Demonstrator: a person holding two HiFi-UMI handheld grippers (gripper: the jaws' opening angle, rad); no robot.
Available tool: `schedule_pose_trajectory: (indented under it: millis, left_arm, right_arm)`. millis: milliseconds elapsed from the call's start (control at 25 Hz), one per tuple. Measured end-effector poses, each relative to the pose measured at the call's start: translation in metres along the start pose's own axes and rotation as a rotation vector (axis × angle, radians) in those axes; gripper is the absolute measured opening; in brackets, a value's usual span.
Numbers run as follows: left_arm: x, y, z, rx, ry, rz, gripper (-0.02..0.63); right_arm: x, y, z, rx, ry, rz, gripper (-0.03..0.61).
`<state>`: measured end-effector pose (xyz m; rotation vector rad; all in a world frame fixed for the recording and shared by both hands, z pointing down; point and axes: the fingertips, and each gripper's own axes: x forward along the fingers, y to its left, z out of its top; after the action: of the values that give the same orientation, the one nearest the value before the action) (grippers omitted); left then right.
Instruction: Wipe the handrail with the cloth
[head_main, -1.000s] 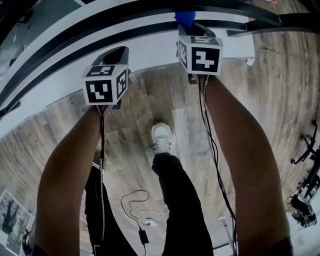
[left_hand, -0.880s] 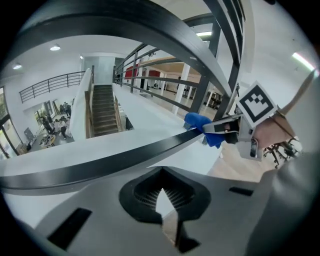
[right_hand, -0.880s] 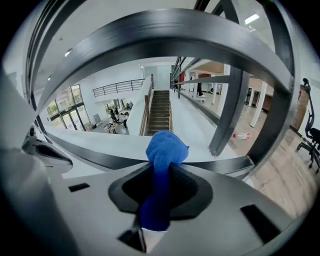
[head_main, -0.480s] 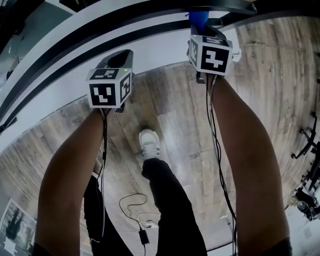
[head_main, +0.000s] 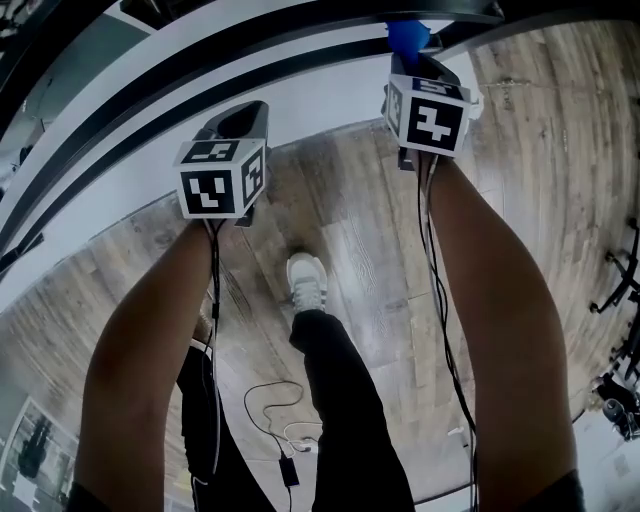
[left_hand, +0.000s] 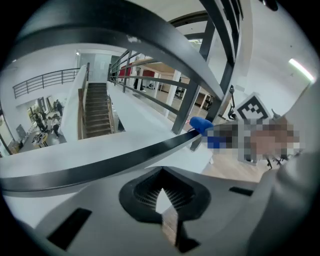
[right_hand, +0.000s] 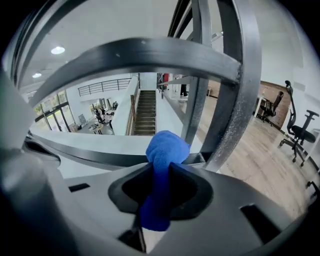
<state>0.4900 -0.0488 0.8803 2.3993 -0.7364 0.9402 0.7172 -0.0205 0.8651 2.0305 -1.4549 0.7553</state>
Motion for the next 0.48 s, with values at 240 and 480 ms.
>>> schedule_pose_trajectory:
  millis: [240, 480]
  left_arm:
    - [-0.078, 0.009, -0.003, 0.028, -0.038, -0.004, 0.004]
    - [-0.23, 0.038, 0.017, -0.148, -0.165, 0.053, 0.004]
  right_arm:
    - [-0.083, 0.073, 0.002, 0.017, -0.051, 0.093, 0.098]
    - [-0.231, 0.173, 0.043, -0.14, -0.164, 0.228, 0.098]
